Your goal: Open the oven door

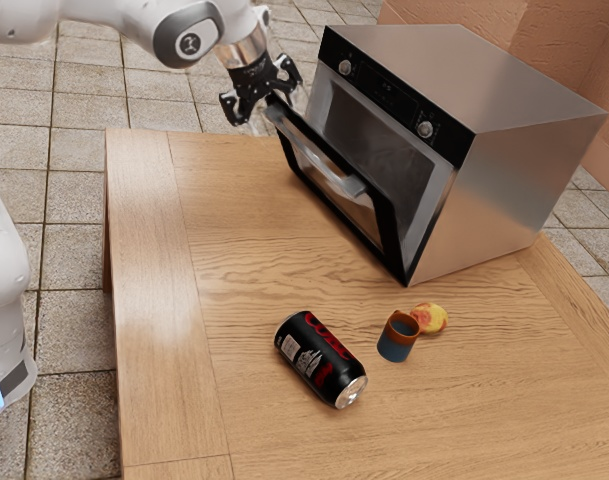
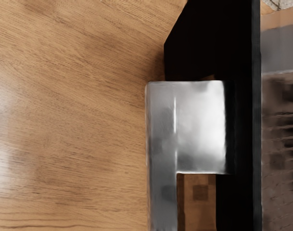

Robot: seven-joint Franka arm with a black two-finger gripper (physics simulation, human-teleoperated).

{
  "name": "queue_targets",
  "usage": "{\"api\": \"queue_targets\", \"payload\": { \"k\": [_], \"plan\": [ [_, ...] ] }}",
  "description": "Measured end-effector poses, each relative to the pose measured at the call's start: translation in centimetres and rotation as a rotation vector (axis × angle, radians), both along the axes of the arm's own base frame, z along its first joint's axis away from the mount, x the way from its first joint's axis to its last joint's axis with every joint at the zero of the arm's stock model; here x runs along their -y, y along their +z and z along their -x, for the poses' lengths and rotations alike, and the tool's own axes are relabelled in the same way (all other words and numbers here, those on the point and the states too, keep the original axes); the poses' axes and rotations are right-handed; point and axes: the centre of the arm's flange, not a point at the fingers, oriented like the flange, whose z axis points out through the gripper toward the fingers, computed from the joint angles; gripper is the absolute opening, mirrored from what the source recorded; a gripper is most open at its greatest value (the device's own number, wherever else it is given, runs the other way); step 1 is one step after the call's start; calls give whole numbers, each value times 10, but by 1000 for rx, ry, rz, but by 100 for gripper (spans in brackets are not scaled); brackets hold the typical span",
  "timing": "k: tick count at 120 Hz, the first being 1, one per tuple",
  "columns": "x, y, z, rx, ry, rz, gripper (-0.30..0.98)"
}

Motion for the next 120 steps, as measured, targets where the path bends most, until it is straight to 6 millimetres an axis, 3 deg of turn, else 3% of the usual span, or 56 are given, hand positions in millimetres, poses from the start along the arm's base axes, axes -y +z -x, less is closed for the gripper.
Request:
{"api": "queue_targets", "payload": {
  "k": [12, 18, 26, 35, 41, 47, 52, 58, 63, 73, 77, 86, 92, 105, 120],
  "plan": [
    [3, 32, 28, 48, 8, -22, 66],
    [24, 63, 33, 77, -25, -47, 67],
    [80, 114, 30, 110, -114, -84, 67],
    [172, 154, 16, 107, -252, -111, 68],
    [231, 158, 5, 71, -336, -96, 68],
    [277, 150, -8, 16, -403, -54, 68],
    [304, 141, -28, -38, -435, -22, 68],
    [320, 128, -62, -99, -440, 3, 68],
    [329, 114, -83, -144, -426, 10, 68],
    [339, 88, -104, -214, -387, 12, 69],
    [323, 77, -116, -240, -338, 22, 69],
    [262, 50, -147, -298, -182, 64, 69],
    [249, 43, -150, -315, -132, 80, 69],
    [261, 30, -142, -350, -105, 97, 69],
    [252, 13, -139, -385, -40, 115, 69]
  ]
}}
